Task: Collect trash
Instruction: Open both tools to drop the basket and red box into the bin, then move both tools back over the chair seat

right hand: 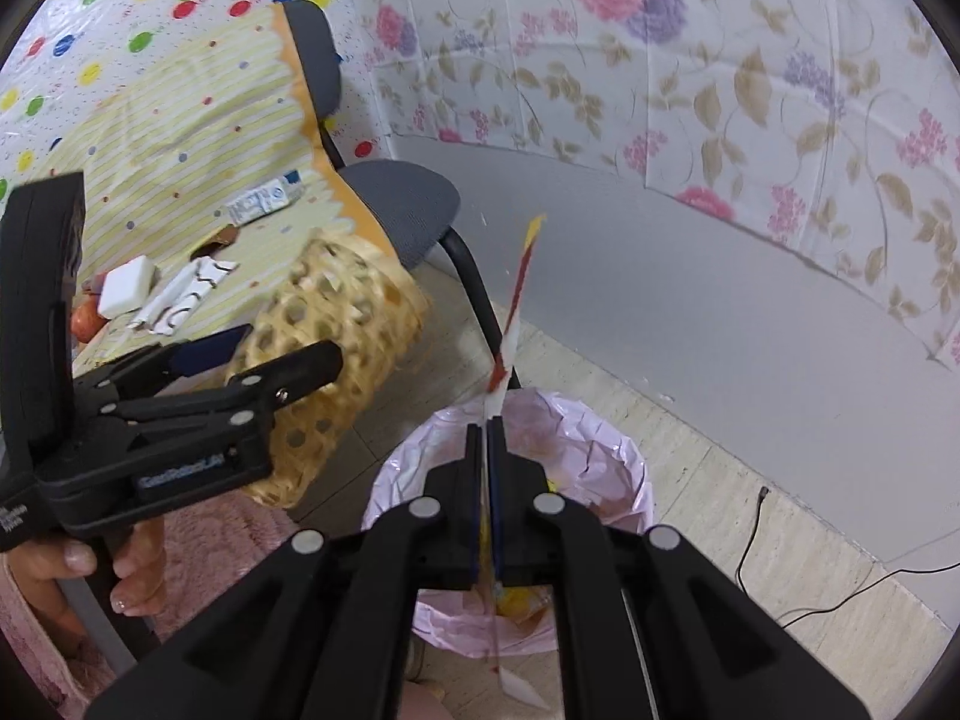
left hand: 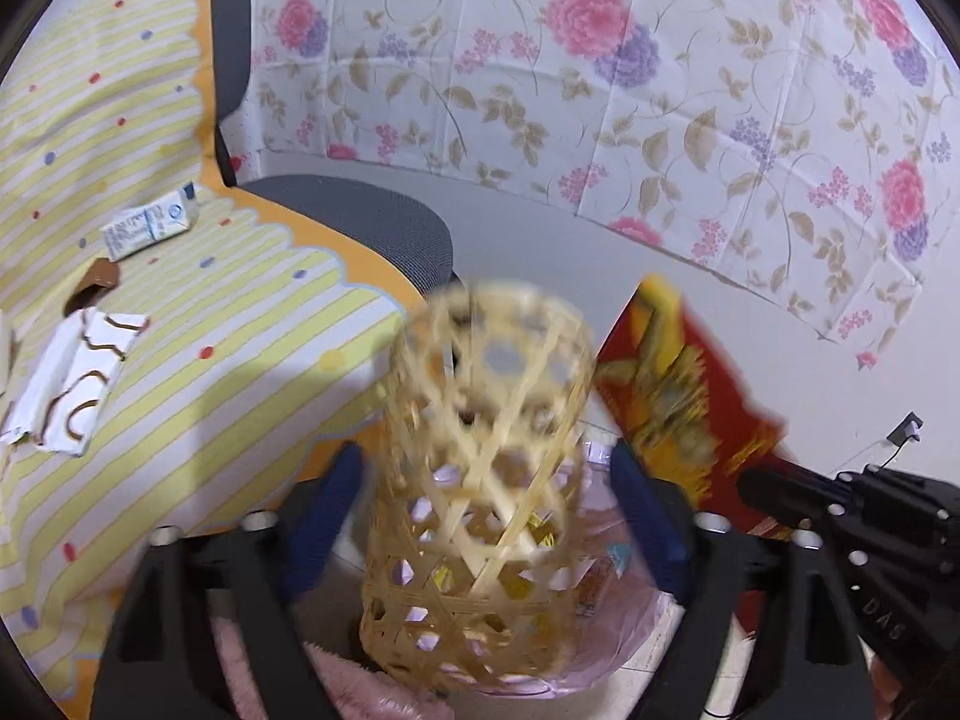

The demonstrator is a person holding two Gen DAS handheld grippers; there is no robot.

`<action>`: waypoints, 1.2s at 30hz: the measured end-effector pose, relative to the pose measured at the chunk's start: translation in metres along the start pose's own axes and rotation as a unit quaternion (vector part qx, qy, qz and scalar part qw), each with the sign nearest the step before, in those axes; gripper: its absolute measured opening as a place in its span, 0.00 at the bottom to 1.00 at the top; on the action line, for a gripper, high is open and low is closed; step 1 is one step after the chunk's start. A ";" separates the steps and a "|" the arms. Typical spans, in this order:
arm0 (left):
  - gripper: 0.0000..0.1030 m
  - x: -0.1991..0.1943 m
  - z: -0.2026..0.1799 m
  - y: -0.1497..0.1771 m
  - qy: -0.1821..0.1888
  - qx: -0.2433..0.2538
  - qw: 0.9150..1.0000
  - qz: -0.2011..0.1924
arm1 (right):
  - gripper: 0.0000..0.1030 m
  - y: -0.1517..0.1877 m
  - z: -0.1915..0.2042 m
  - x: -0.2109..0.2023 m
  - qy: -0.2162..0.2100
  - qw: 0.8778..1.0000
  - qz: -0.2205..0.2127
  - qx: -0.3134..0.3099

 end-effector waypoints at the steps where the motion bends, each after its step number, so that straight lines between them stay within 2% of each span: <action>1: 0.85 0.001 0.002 -0.001 -0.001 -0.003 1.000 0.000 | 0.10 -0.001 -0.002 0.003 0.001 1.000 0.003 0.005; 2: 0.85 0.002 0.003 -0.001 -0.001 -0.005 1.000 0.003 | 0.13 0.000 -0.005 0.007 -0.004 1.000 0.007 0.015; 3: 0.85 0.001 0.006 0.000 -0.002 -0.006 1.000 0.005 | 0.23 0.000 -0.007 0.008 -0.007 1.000 0.010 0.020; 4: 0.85 0.000 0.011 0.000 -0.009 -0.007 1.000 0.004 | 0.28 0.000 -0.008 0.009 -0.008 1.000 0.011 0.023; 13: 0.85 -0.037 0.063 0.017 -0.087 -0.027 0.996 -0.007 | 0.28 -0.017 0.000 -0.008 -0.002 1.000 -0.017 0.012; 25: 0.85 -0.088 0.120 0.031 -0.146 -0.079 0.986 -0.015 | 0.28 -0.039 0.068 -0.023 -0.057 0.997 -0.045 -0.038; 32: 0.85 -0.113 0.167 0.040 -0.187 -0.125 0.974 -0.018 | 0.28 -0.054 0.123 -0.006 -0.099 0.990 -0.044 -0.087; 36: 0.85 -0.131 0.200 0.042 -0.220 -0.154 0.963 -0.024 | 0.28 -0.066 0.154 0.011 -0.129 0.986 -0.030 -0.106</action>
Point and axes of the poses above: each gripper's, at about its wrist camera, not at the fingertips, and x roughly the way its jaws point, z to its left, y to its underside, the point moved 7 cm from there along x, roughly the way its jaws point
